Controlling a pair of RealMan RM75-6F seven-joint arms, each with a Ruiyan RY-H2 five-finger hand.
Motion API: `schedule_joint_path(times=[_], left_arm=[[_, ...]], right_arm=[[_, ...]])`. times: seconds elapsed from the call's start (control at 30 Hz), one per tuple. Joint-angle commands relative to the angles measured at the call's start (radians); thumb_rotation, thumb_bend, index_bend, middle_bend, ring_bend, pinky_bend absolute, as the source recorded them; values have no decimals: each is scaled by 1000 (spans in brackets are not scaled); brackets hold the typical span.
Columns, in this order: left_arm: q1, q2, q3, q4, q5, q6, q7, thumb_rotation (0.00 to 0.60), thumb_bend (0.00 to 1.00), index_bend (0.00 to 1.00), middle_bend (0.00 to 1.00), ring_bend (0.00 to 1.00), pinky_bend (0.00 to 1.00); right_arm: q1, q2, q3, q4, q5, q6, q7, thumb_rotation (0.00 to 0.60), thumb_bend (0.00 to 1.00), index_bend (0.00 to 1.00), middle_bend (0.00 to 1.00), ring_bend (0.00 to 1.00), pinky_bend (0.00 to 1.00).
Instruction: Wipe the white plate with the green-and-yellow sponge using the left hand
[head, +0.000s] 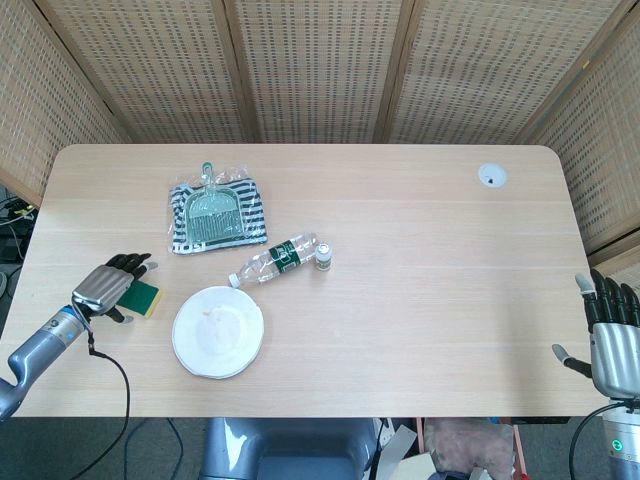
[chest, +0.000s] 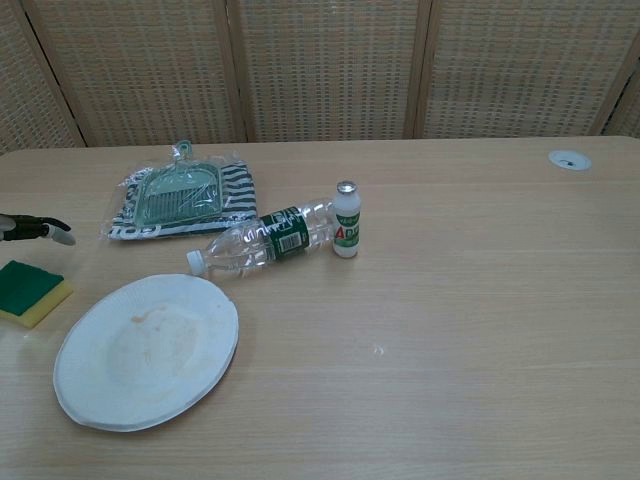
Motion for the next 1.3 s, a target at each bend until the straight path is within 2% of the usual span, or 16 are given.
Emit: schedule_joint_path(times=[0.03, 0.13, 0.37, 0.43, 0.63, 0.83, 0.93, 1.1, 1.2, 1.23, 1.3], left_arm=[[-4, -25, 12, 35, 5, -2, -23, 600, 0, 177, 81, 1, 109], [-3, -43, 17, 65, 2, -1, -37, 600, 0, 242, 140, 20, 132], [-2, -76, 19, 114, -6, 16, -60, 600, 0, 345, 210, 80, 178], [-1, -80, 19, 119, -9, 18, -65, 600, 0, 398, 245, 117, 222], [8, -84, 15, 129, -17, 50, -62, 600, 29, 475, 316, 250, 382], [14, -54, -7, 103, -35, 104, -72, 600, 72, 517, 348, 282, 407], [19, 5, -40, 7, -48, 192, -123, 600, 125, 523, 351, 285, 411], [18, 78, -59, -158, -40, 280, -179, 600, 224, 531, 358, 285, 413], [8, 122, -61, -294, -23, 306, -223, 600, 237, 531, 358, 285, 414], [-4, 139, -50, -360, -6, 300, -237, 600, 248, 531, 358, 285, 414], [-16, 153, -39, -414, 1, 270, -224, 600, 271, 531, 358, 285, 413]], right_arm=[[2, -2, 3, 5, 8, -5, 2, 600, 0, 0, 0, 0, 0], [4, -3, 5, 11, 16, -11, 3, 600, 0, 0, 0, 0, 0], [9, -5, 4, 14, 20, -22, 11, 600, 0, 0, 0, 0, 0], [10, -5, 4, 16, 19, -21, 10, 600, 0, 0, 0, 0, 0], [10, -3, 2, 16, 16, -21, 16, 600, 0, 0, 0, 0, 0], [9, 2, 0, 10, 10, -18, 26, 600, 0, 0, 0, 0, 0], [5, 9, -3, 3, 2, -11, 34, 600, 0, 0, 0, 0, 0], [3, 13, -5, 0, -2, -7, 40, 600, 0, 0, 0, 0, 0], [2, 16, -7, -3, -6, -4, 44, 600, 0, 0, 0, 0, 0], [1, 17, -9, -5, -11, -1, 45, 600, 0, 0, 0, 0, 0], [0, 19, -11, -7, -14, -1, 47, 600, 0, 0, 0, 0, 0]])
